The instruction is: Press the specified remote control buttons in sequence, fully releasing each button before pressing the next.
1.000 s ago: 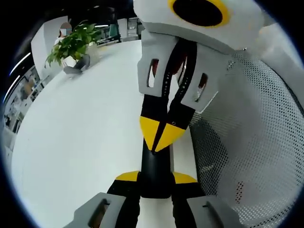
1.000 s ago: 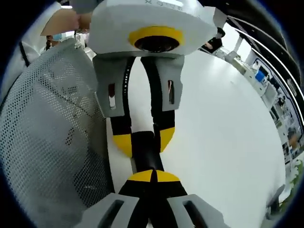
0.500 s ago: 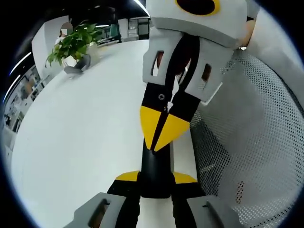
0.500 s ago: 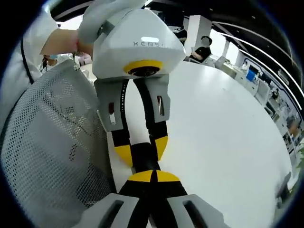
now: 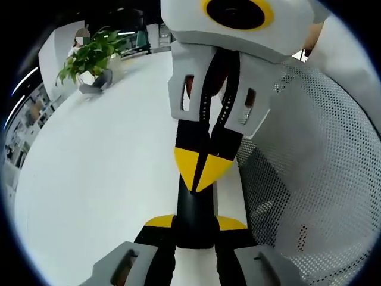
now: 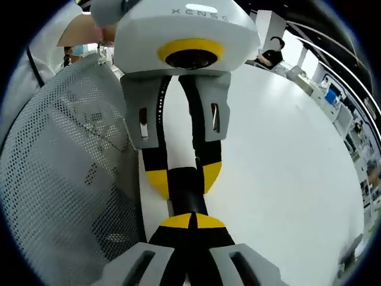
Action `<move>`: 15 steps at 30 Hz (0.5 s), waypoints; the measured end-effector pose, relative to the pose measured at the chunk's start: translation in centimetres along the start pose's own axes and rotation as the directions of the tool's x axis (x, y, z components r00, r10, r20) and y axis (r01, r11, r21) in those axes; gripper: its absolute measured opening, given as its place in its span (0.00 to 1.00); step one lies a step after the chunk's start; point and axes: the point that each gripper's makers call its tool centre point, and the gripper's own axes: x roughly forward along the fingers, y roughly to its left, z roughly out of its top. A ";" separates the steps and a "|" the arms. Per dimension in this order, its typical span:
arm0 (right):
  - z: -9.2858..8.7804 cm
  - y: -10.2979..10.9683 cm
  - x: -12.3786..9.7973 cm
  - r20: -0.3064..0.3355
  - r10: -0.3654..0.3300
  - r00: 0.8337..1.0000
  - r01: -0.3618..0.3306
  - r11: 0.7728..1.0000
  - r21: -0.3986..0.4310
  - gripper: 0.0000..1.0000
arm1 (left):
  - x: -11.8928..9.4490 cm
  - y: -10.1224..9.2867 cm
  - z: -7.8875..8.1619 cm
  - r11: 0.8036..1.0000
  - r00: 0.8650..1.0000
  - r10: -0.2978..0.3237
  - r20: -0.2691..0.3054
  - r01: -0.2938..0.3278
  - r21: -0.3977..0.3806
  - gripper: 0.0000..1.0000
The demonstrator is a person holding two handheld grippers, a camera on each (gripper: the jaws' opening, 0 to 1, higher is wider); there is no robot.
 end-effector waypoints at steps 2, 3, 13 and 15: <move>0.0 0.0 0.0 -0.015 0.007 1.000 -0.007 1.000 -0.015 0.00 | 0.0 0.0 0.0 1.000 1.000 -0.001 -0.003 0.001 0.005 0.24; 0.0 0.0 0.0 -0.020 0.013 1.000 -0.013 1.000 -0.022 0.00 | 0.0 0.0 0.0 1.000 1.000 -0.001 -0.004 0.001 0.005 0.24; -0.2 0.1 0.1 -0.060 0.060 0.996 -0.063 0.996 -0.061 0.00 | 0.0 0.0 0.0 1.000 1.000 0.006 -0.019 -0.007 -0.015 0.24; -0.3 0.1 0.1 -0.042 0.055 0.998 -0.058 0.995 -0.076 0.00 | 0.0 0.0 0.0 1.000 1.000 0.009 -0.018 -0.010 -0.022 0.23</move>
